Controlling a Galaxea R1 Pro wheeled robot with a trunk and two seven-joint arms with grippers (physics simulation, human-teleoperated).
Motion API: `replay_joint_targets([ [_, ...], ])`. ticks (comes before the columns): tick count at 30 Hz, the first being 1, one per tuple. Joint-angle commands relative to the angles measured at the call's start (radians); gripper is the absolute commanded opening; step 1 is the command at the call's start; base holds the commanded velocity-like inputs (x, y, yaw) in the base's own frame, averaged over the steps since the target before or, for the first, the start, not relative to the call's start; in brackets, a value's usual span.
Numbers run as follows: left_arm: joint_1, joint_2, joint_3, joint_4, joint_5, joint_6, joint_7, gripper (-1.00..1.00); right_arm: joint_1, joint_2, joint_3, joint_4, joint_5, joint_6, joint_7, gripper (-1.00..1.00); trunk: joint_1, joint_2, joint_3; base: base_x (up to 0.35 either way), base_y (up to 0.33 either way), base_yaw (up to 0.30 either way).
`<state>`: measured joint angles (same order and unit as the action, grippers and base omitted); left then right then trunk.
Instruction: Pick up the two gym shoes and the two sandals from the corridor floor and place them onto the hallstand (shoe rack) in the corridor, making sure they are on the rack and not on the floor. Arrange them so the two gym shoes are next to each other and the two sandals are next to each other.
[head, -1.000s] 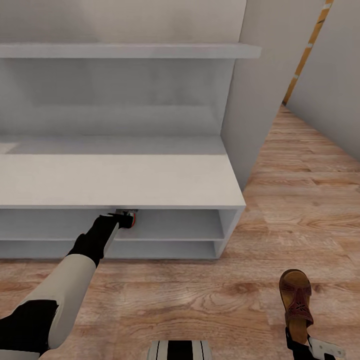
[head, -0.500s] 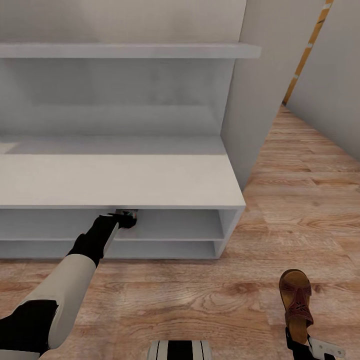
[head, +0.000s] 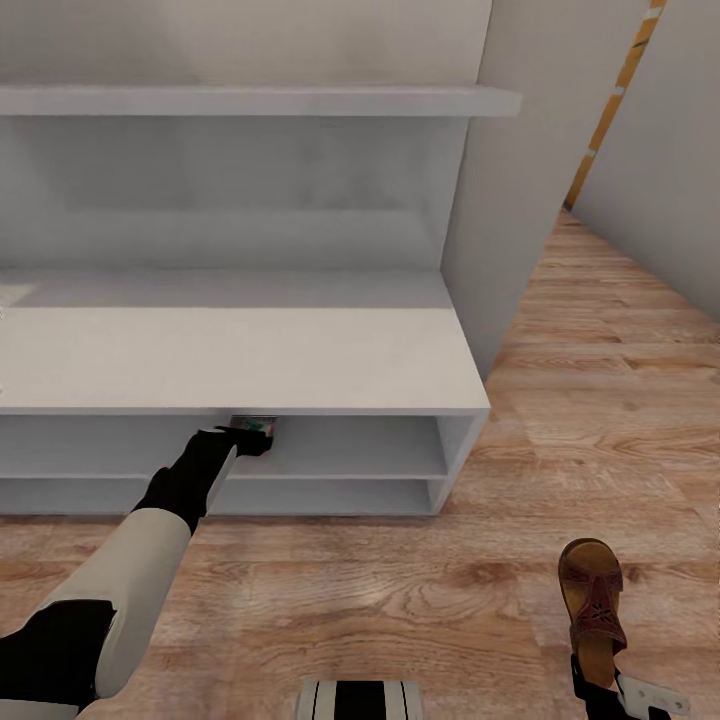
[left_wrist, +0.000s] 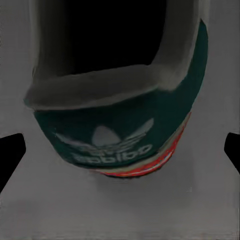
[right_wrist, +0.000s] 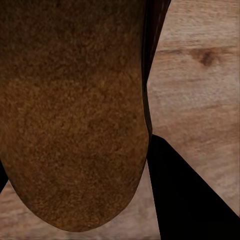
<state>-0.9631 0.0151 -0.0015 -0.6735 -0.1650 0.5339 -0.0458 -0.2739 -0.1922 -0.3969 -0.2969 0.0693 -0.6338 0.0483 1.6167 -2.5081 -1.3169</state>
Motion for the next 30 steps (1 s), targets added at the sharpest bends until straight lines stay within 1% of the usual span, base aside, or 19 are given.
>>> replay_joint_targets([
  [1,0.000,0.000,0.000,-0.001,-0.010,0.004,-0.005,1.00,-0.001,0.000,-0.008,0.001,0.004,-0.003,0.005,-1.00,0.000,0.000,-0.001,-0.218,0.000,0.000],
  [16,0.000,-0.001,0.000,-0.002,-0.009,0.003,-0.005,1.00,-0.001,0.000,-0.008,0.001,0.004,-0.003,0.005,-1.00,0.000,0.000,-0.001,-0.314,0.005,0.000],
  [27,0.002,0.003,0.005,-0.001,-0.006,0.002,-0.007,1.00,-0.001,0.000,-0.008,0.001,0.004,-0.003,0.005,-1.00,0.000,0.000,-0.001,-0.334,0.103,0.000],
  [30,0.008,0.005,0.008,-0.001,-0.003,-0.026,-0.010,1.00,-0.001,0.000,-0.008,0.001,0.004,-0.003,0.005,-1.00,0.000,0.000,-0.001,-0.334,0.128,0.000],
])
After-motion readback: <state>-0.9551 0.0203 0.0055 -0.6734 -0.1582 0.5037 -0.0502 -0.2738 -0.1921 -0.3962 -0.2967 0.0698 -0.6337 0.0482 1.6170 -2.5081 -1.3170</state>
